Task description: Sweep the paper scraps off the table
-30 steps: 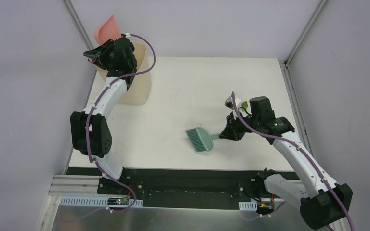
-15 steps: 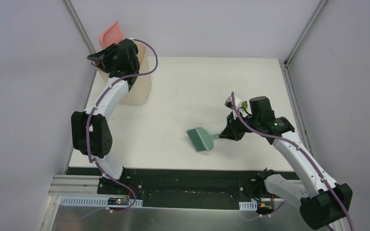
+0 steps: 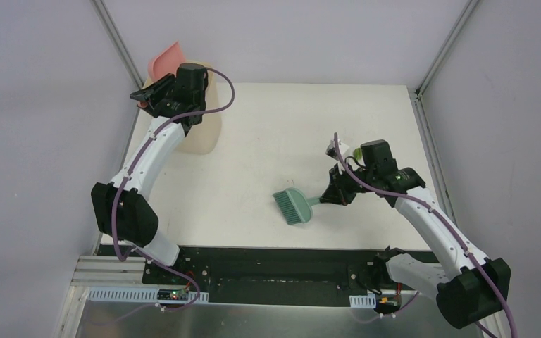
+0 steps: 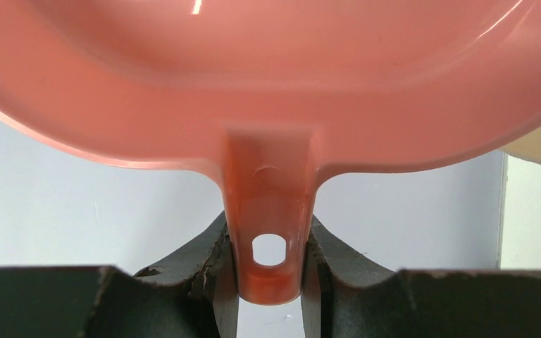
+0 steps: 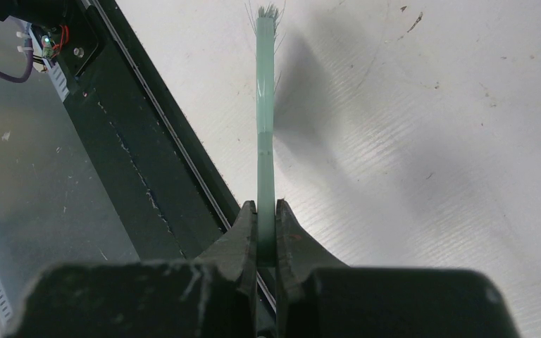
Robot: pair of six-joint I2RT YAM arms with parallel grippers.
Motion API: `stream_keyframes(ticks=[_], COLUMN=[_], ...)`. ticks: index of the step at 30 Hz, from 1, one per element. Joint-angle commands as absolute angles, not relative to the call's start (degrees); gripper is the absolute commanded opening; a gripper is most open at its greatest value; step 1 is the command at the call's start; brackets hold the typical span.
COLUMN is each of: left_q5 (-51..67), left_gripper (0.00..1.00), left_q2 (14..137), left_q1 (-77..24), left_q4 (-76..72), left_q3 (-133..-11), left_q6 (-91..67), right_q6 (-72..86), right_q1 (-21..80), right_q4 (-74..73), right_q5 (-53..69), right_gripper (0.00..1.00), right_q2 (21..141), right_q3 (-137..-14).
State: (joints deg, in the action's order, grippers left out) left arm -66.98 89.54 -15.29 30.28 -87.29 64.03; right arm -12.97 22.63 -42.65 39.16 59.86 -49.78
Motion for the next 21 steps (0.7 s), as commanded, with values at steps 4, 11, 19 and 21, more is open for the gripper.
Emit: stream_keyframes(ticks=[4, 11, 19, 21], left_q5=[-70.2, -73.4, -43.5, -36.1], left_gripper=[0.00, 0.00, 0.00, 0.00], left_q2=[88.0, 89.4, 89.8, 89.3], left_q1=[-16.3, -21.0, -27.1, -27.1], left_q4=[26.7, 33.3, 73.5, 75.5], left_q3=[-89.4, -94.2, -112.4, -112.1], left_q6=[61.2, 50.0, 11.0, 7.8], right_q6=[-13.8, -13.2, -12.9, -12.9], right_q1=[21.9, 19.5, 14.8, 13.4], right_q4=[-41.0, -40.8, -39.7, -39.2], right_q5=[39.3, 40.5, 45.0, 45.2], right_gripper=[0.00, 0.00, 0.00, 0.00], right_q2=[60.3, 62.3, 61.7, 61.0], right_q3=[-50.4, -50.5, -49.9, -49.5])
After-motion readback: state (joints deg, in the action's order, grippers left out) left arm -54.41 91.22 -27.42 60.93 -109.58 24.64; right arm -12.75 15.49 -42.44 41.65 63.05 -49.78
